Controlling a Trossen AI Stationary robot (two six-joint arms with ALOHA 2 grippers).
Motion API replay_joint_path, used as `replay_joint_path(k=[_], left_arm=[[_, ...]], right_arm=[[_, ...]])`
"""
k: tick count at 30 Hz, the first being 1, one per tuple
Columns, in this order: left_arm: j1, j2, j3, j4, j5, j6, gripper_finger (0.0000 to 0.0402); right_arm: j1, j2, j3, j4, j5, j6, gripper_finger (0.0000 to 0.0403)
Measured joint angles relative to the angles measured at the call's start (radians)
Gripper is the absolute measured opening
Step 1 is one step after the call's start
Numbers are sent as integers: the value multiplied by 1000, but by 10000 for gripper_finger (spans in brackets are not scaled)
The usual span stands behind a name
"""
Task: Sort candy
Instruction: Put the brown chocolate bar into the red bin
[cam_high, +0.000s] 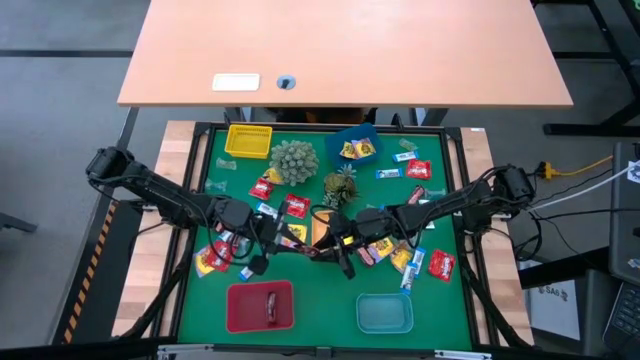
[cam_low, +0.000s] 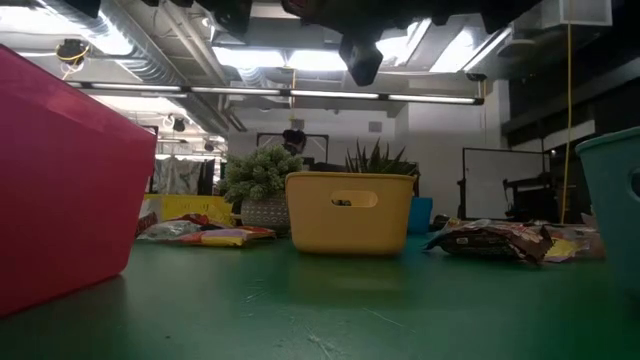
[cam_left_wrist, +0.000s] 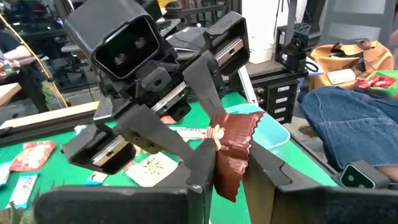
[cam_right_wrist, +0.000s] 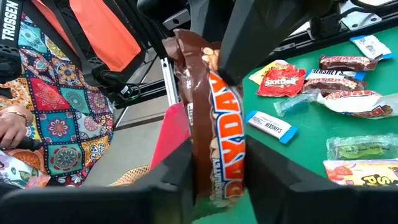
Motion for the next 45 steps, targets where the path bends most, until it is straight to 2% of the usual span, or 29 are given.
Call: replay_joint_path(k=[5, 11, 14, 17, 25, 28, 31, 37, 42, 45], left_arm=[[0, 0, 0, -5, 38, -76, 53], [-7, 0, 0, -48, 169, -242, 53], [-32, 0, 0, -121, 255, -358, 53], [-73, 0, 0, -228, 296, -478, 53], [-212, 0, 0, -354, 289, -735, 53], [-253, 0, 0, -370, 242, -810, 53], [-278, 0, 0, -392, 162, -892, 56], [-282, 0, 0, -480, 100, -1036, 91], [-282, 0, 0, -496, 99, -1045, 130], [-282, 0, 0, -496, 65, -1032, 148]], right_arm=[[-2, -17, 0, 6, -29, -3, 184], [-22, -83, 0, -106, -101, -25, 201], [-38, -132, 1, -216, -128, -50, 202], [-58, -175, 1, -341, -129, -53, 202], [-123, -275, 1, -716, -127, -54, 202], [-150, -312, 0, -871, -64, -69, 202], [-178, -343, 0, -1031, 54, -79, 202], [-243, -414, 0, -1250, 186, -43, 202], [-292, -467, 0, -1416, 275, 50, 202], [-325, -483, 0, -1528, 389, 154, 202]])
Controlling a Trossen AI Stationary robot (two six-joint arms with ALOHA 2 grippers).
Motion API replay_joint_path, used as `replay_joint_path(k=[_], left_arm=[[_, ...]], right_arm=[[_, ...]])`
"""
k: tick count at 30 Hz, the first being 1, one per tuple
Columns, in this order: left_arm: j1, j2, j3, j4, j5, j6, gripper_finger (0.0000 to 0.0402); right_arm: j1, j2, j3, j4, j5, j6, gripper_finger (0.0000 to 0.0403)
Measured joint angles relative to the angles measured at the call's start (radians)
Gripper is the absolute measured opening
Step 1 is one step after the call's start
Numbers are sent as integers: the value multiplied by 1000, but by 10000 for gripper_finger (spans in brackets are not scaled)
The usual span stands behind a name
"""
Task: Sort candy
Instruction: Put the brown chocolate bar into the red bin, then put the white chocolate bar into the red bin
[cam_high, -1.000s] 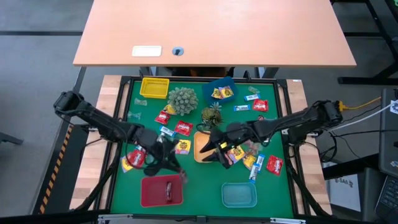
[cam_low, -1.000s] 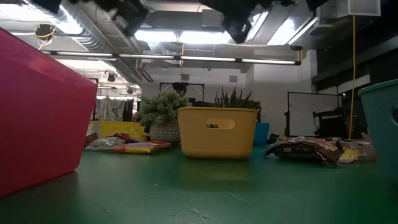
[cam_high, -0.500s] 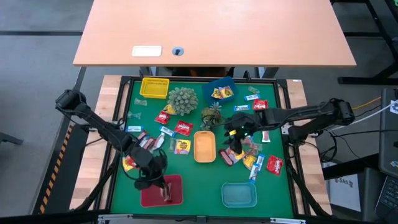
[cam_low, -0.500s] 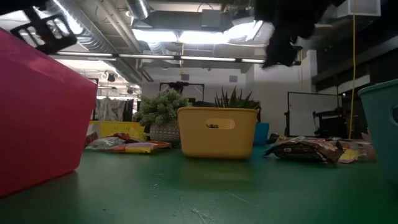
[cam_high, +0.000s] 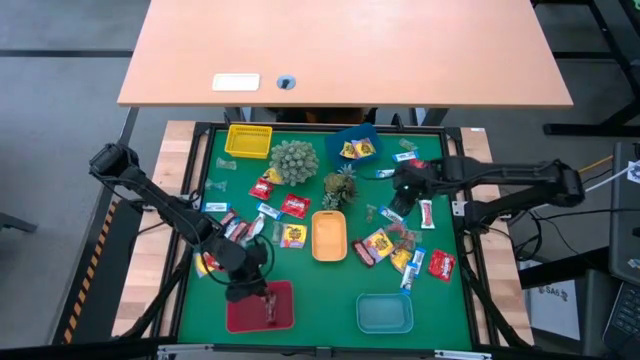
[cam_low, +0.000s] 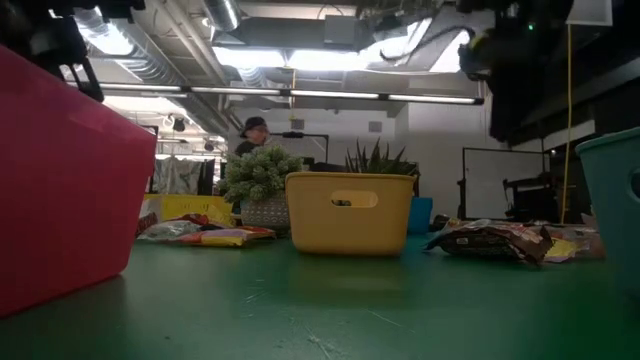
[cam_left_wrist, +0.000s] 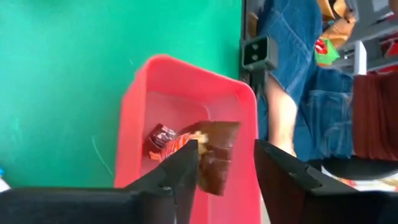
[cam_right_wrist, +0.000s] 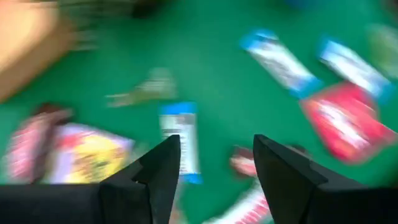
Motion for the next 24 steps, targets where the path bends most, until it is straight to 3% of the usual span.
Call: replay_joint_path(k=[5, 14, 24], left_arm=[[2, 0, 0, 4, -71, 3, 167], [3, 0, 0, 8, -126, 5, 172], [3, 0, 0, 8, -167, 5, 173]], right_arm=[[-17, -1, -29, -117, 88, 161, 202], [-16, 0, -256, -66, 15, 368, 202], [-16, 1, -403, 79, -64, 461, 202]])
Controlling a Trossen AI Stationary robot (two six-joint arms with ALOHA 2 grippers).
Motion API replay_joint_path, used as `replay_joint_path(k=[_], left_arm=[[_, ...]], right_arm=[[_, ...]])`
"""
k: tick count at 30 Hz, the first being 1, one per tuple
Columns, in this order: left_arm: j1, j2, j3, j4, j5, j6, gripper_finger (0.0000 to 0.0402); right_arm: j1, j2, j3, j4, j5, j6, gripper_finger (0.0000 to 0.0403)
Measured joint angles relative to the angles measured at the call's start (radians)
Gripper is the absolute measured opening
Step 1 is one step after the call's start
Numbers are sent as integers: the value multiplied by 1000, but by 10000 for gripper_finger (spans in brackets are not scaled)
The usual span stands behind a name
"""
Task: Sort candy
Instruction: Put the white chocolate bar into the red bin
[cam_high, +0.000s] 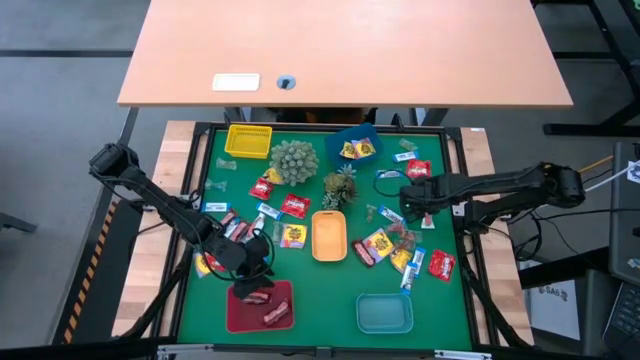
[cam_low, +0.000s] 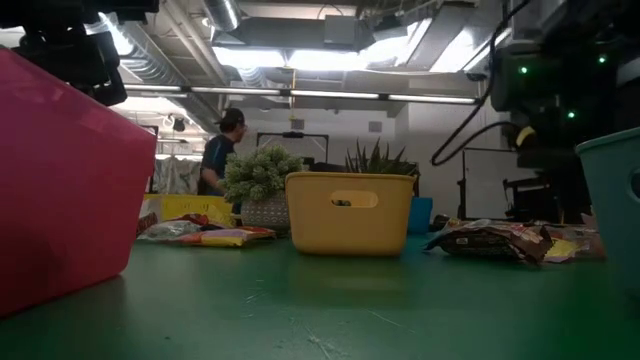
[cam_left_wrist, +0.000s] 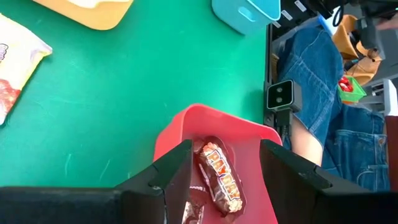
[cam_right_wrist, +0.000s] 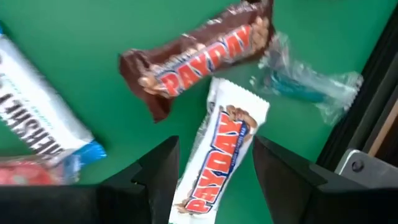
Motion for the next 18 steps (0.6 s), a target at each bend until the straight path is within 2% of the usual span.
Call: replay_joint_path(k=[4, 14, 18], left_arm=[[0, 0, 0, 0, 0, 2, 173], [0, 0, 0, 0, -1, 42, 173], [0, 0, 0, 0, -24, 43, 173]], right_arm=[[0, 0, -26, 0, -7, 37, 202], [1, -1, -121, 126, -85, 43, 202], [1, 0, -133, 131, -97, 44, 185]])
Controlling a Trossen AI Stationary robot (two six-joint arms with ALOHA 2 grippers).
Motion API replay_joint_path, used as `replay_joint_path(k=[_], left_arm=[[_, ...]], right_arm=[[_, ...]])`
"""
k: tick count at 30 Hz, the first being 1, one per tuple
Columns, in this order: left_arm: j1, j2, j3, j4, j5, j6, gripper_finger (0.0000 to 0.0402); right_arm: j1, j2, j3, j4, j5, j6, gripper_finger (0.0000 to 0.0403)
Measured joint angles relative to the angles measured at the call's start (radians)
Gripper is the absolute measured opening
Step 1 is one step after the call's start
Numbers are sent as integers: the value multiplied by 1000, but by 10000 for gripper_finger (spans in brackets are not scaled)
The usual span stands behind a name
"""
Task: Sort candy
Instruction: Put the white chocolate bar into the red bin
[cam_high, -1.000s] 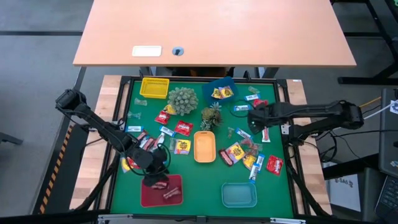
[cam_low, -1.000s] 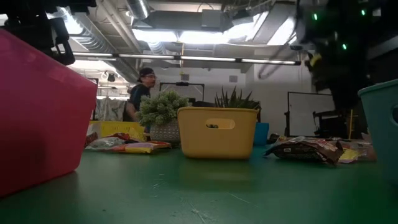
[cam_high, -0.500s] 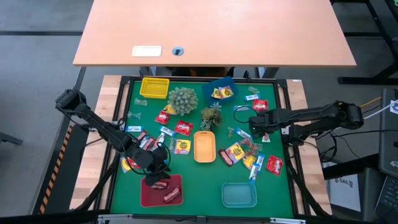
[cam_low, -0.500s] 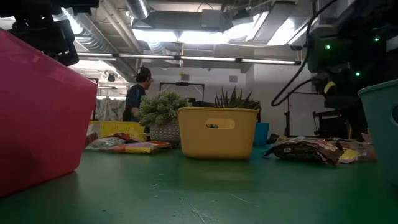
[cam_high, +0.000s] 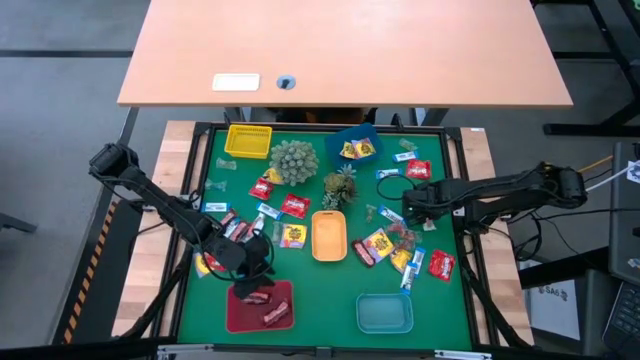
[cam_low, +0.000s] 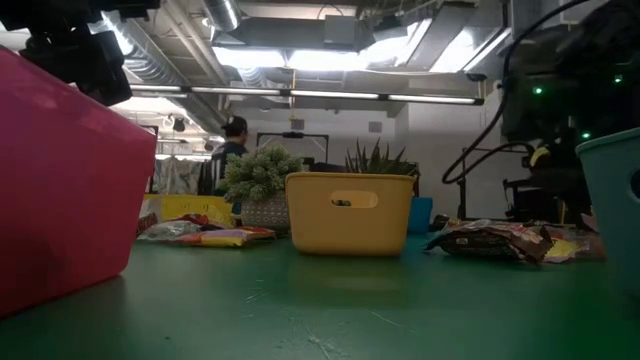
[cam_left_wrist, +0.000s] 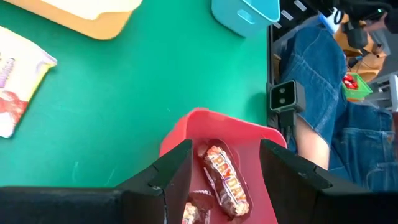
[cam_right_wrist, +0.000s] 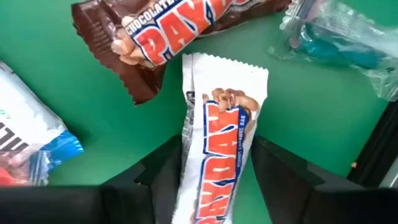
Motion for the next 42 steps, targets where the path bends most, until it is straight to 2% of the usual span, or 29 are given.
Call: replay_joint_path(k=[10, 16, 25, 28, 33, 38, 42], left_arm=[[0, 0, 0, 36, -90, 20, 173], [0, 0, 0, 90, -144, 188, 173], [9, 0, 0, 176, -293, 513, 173], [23, 0, 0, 214, -318, 615, 173], [63, -1, 0, 282, -318, 773, 173], [120, -1, 0, 344, -316, 900, 173], [176, -1, 0, 402, -265, 942, 173]], right_arm=[[-1, -3, 4, 28, -34, -63, 96], [0, 0, 77, -20, -99, -134, 104], [0, 0, 222, 13, -276, -298, 99], [0, 0, 247, 98, -326, -348, 98], [8, 1, 249, 357, -408, -411, 100], [67, 7, 251, 613, -409, -460, 101], [120, 15, 251, 785, -407, -497, 101]])
